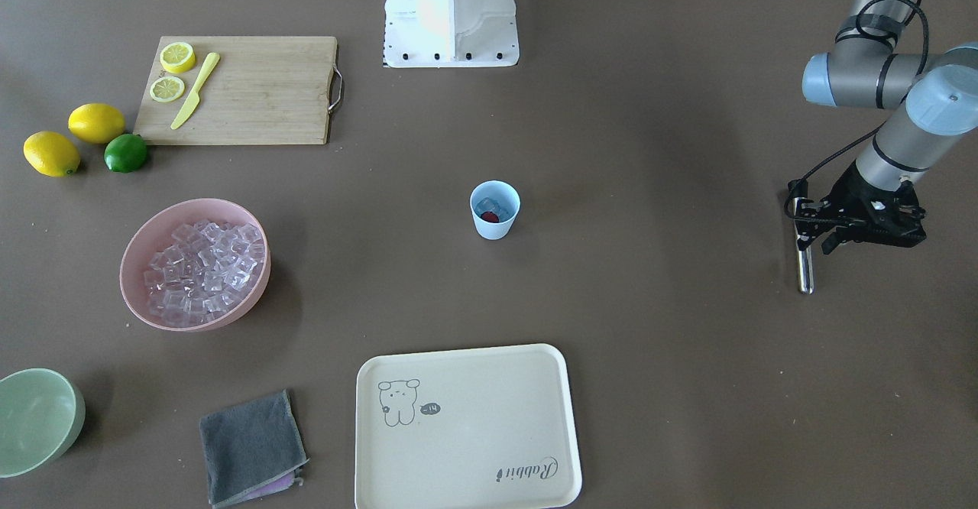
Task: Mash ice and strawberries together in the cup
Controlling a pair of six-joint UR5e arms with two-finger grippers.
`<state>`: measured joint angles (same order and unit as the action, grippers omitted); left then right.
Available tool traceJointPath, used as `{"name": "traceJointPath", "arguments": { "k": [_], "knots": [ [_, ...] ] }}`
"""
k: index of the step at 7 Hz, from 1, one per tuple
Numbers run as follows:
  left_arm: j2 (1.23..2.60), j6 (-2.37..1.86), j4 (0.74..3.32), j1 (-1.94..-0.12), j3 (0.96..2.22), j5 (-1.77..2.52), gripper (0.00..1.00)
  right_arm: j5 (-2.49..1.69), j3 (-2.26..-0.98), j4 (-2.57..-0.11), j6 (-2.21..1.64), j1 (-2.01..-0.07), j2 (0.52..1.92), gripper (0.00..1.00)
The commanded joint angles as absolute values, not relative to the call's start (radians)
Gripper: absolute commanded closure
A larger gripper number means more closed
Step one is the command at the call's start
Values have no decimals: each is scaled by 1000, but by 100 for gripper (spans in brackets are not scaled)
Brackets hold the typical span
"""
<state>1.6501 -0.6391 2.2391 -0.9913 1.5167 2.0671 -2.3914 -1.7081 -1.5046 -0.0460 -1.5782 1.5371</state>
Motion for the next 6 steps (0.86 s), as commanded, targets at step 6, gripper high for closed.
{"name": "traceJointPath", "arguments": {
  "k": [6],
  "knots": [
    [1706,-285,1848,-1535,1610,2438,2,-2384,-1668,-1503,4,-1588,1548,1]
  ]
}}
